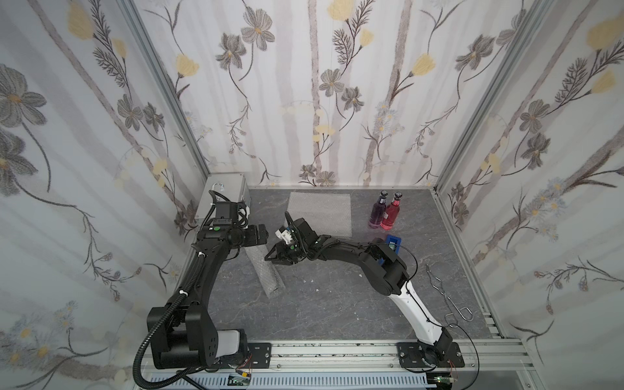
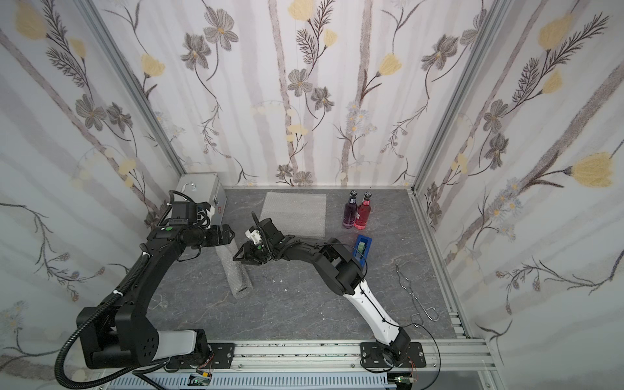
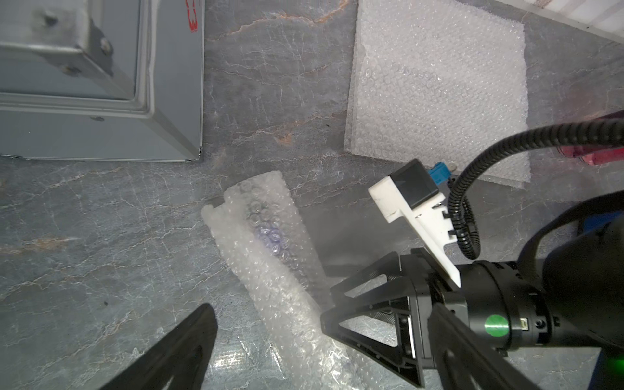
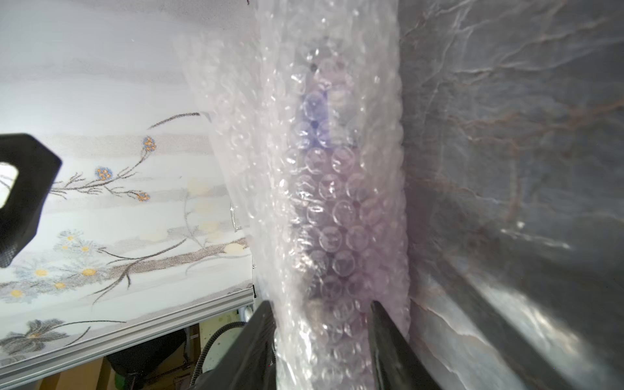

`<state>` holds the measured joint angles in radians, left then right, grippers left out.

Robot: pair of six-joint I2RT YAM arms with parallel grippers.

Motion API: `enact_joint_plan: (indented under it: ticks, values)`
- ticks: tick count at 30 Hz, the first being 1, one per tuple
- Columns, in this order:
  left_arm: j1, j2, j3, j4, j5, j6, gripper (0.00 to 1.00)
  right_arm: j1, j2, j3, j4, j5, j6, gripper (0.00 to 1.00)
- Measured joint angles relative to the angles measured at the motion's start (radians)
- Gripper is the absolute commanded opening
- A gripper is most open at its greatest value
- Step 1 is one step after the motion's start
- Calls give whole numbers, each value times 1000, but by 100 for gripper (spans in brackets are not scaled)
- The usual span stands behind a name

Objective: Wrap wine bottles in bubble wrap
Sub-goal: Move the bubble wrap to the center of the board.

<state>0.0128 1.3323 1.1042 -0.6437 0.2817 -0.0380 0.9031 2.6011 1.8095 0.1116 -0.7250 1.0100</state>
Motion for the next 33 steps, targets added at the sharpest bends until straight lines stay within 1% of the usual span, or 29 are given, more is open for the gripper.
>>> enact_joint_plan:
  ticks: [2,4,6,9,12,14,15,18,20,21,22,23,27,29,30,33]
  values:
    - [-5,6,28,-12,0,13,100,-2,-6,3,-10,1,0,52]
    - [-18,24,74,-26,1,42,100,-8,-41,-34,-11,5,-1,53]
    - [-43,54,134,-40,3,79,100,-24,-119,-127,-2,22,-11,53]
    - [-90,102,215,-42,11,165,100,-69,-288,-288,-3,68,-32,53]
    - [-145,128,252,-34,40,291,97,-113,-491,-447,0,134,-70,54]
    - [-204,154,274,-16,44,398,97,-140,-631,-556,-3,179,-105,54]
    - [-237,172,283,-1,45,452,96,-150,-681,-591,-12,188,-117,54]
    - [-330,239,304,15,48,628,92,-183,-841,-682,-66,285,-175,54]
    - [-393,303,320,17,36,746,86,-195,-943,-722,-127,356,-224,57]
    - [-417,335,331,14,29,791,82,-197,-985,-735,-156,377,-242,59]
    - [-442,374,351,8,22,839,79,-204,-1040,-753,-187,402,-263,64]
    - [-460,407,371,5,16,879,77,-215,-1095,-771,-216,428,-283,69]
    - [-504,525,449,3,2,1016,76,-272,-1302,-859,-307,565,-334,88]
    - [-515,575,472,3,0,1067,73,-302,-1400,-906,-338,620,-352,93]
    - [-518,605,488,3,0,1093,71,-322,-1450,-929,-359,636,-363,96]
    - [-521,683,533,6,0,1148,63,-398,-1572,-973,-403,692,-387,99]
